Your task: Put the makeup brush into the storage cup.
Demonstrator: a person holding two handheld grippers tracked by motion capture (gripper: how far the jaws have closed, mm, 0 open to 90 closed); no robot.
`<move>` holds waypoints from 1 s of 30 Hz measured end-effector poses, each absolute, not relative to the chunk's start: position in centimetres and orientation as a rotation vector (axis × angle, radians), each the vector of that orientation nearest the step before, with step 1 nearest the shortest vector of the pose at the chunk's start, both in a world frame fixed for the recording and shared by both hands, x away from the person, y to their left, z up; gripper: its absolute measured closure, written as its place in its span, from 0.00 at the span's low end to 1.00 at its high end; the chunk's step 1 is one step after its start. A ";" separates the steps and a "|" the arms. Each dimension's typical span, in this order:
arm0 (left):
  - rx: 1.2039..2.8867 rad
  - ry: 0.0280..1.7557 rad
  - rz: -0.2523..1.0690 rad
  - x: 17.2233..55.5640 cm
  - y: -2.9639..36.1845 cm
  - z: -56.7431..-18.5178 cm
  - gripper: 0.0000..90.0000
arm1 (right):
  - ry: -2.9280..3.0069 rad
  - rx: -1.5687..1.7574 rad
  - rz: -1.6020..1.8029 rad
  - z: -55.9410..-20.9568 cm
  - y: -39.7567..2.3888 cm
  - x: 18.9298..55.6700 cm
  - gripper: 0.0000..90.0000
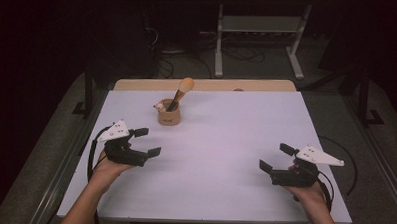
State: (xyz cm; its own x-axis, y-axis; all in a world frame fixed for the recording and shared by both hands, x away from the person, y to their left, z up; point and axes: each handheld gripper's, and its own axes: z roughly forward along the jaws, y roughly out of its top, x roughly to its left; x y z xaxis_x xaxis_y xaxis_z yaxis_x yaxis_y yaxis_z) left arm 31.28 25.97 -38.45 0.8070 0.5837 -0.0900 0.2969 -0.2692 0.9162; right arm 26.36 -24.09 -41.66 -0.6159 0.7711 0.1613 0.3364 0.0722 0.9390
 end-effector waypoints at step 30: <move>1.841 0.681 0.362 26.9 27.5 -40.5 0.14 | 1.978 1.091 1.557 -41.6 -24.1 26.3 0.02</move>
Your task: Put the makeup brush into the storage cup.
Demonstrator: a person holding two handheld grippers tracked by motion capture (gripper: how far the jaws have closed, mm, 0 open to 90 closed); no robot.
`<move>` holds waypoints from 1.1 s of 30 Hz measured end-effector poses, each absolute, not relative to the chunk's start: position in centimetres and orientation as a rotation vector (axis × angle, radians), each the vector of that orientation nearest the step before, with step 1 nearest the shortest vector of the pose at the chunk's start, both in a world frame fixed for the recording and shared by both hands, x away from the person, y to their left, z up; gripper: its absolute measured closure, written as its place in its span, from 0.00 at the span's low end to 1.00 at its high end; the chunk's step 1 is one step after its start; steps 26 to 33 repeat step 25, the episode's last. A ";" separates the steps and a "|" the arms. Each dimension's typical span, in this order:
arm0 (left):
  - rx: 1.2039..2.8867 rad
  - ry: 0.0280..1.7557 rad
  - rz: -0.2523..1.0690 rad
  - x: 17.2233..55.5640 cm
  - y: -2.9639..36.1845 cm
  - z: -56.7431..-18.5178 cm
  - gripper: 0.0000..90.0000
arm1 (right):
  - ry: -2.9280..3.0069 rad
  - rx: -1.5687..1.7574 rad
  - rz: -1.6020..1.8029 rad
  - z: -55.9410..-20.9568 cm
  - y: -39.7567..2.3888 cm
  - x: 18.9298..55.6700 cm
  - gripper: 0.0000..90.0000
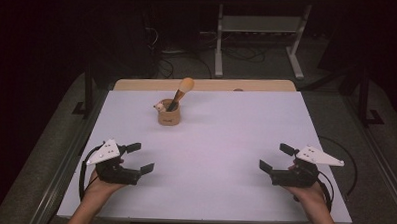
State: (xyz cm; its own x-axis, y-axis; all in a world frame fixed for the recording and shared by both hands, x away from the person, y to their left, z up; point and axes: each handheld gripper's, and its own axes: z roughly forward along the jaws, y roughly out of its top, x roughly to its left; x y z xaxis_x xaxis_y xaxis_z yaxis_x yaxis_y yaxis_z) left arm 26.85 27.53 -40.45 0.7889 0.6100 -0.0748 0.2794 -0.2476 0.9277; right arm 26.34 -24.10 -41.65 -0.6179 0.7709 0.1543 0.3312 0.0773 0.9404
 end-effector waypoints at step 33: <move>1.867 0.707 0.343 26.3 28.1 -41.5 0.13 | 1.986 1.086 1.544 -41.7 -23.9 26.2 0.02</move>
